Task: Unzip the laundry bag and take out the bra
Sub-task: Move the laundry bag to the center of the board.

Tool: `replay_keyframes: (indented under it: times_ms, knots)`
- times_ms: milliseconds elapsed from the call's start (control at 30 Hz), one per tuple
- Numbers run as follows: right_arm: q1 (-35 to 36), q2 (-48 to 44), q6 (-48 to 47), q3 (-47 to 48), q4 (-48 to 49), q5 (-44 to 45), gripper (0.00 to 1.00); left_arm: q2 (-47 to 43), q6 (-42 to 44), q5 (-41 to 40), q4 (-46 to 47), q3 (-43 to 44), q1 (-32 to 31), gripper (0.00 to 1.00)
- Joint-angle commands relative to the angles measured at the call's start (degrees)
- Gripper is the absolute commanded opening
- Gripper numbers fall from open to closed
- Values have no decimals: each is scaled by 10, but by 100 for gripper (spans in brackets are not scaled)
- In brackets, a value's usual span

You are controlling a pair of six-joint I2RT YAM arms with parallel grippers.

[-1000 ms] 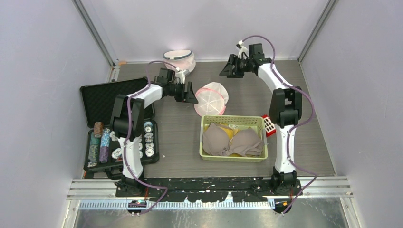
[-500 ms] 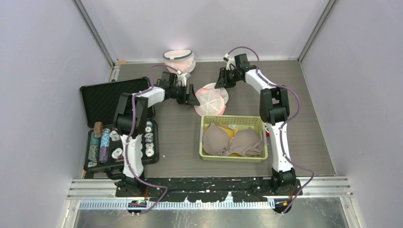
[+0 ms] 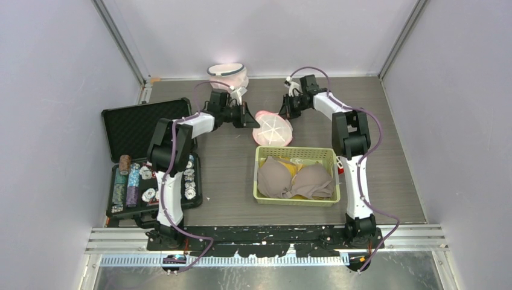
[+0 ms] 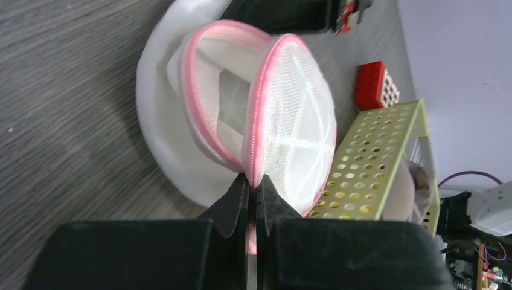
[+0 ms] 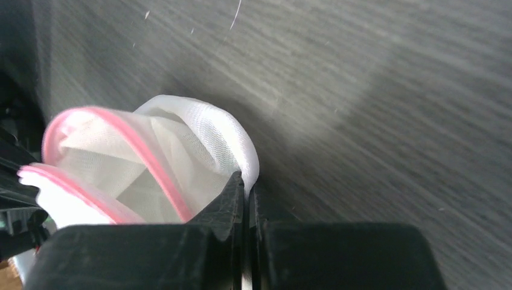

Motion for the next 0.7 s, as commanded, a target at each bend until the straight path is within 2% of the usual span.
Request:
replay_keyframes:
  times_ms: [0,200,300,367,500,667]
  knots:
    - [8,-47,-12,-35,-20,-54,3,-57,-23,1,70,3,-10,0]
    - [7,-56,-24,-45,-31,-106,1,-10,14,-44,2,50,-10,0]
    - [7,-55,-25,-41,-33,-92,6,25,50,-60,-65,80,-8,0]
    - [3,-55,-25,-35,-37,-68,14,32,70,-74,-95,80,-4,0]
    - [-13,-54,-9,-13,-45,-42,40,37,119,-99,-155,77,-2,0]
    - [-26,-79,-22,6,-57,-28,64,44,127,-125,-192,90,-10,0]
